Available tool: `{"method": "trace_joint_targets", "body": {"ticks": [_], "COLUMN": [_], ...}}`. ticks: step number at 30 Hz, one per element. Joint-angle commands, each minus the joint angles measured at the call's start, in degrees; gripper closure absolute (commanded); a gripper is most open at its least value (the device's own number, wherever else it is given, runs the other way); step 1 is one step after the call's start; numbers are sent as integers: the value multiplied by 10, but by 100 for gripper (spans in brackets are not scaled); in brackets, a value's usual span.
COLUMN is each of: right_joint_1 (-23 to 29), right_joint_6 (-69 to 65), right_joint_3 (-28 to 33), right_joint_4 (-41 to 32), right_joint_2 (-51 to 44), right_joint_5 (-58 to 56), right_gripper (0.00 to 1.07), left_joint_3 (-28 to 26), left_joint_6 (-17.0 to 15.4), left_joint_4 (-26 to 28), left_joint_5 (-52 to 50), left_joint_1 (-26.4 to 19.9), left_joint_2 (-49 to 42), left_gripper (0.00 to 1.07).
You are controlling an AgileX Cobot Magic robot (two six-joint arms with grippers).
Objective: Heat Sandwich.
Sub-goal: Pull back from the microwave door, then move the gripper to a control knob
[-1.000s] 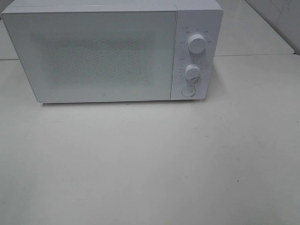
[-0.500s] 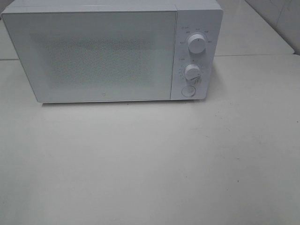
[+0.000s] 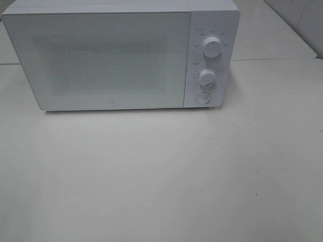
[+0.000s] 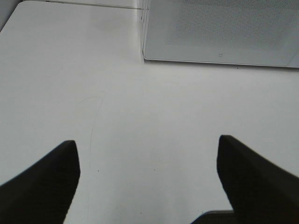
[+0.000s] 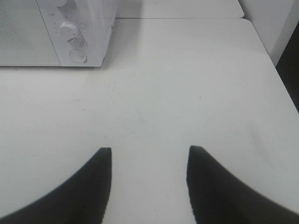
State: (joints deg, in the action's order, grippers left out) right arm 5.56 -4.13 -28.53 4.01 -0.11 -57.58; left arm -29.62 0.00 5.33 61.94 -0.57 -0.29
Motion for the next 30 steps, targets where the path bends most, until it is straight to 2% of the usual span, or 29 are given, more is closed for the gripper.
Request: {"method": "trace_joint_targets", "body": {"ticks": [1, 30], "right_joint_1": [0, 0], "right_joint_6": [6, 6], "right_joint_3": [1, 1], "right_joint_4": [0, 0], "right_joint_2": [-17, -17], "right_joint_5": [5, 5], "right_gripper": [57, 57], "left_joint_3": [2, 2], "left_joint_6": [0, 0], "left_joint_4": [4, 4], "left_joint_5": [-8, -8], "left_joint_1": [-1, -1], "left_joint_2": [-14, -14], "left_gripper": [31, 31]}}
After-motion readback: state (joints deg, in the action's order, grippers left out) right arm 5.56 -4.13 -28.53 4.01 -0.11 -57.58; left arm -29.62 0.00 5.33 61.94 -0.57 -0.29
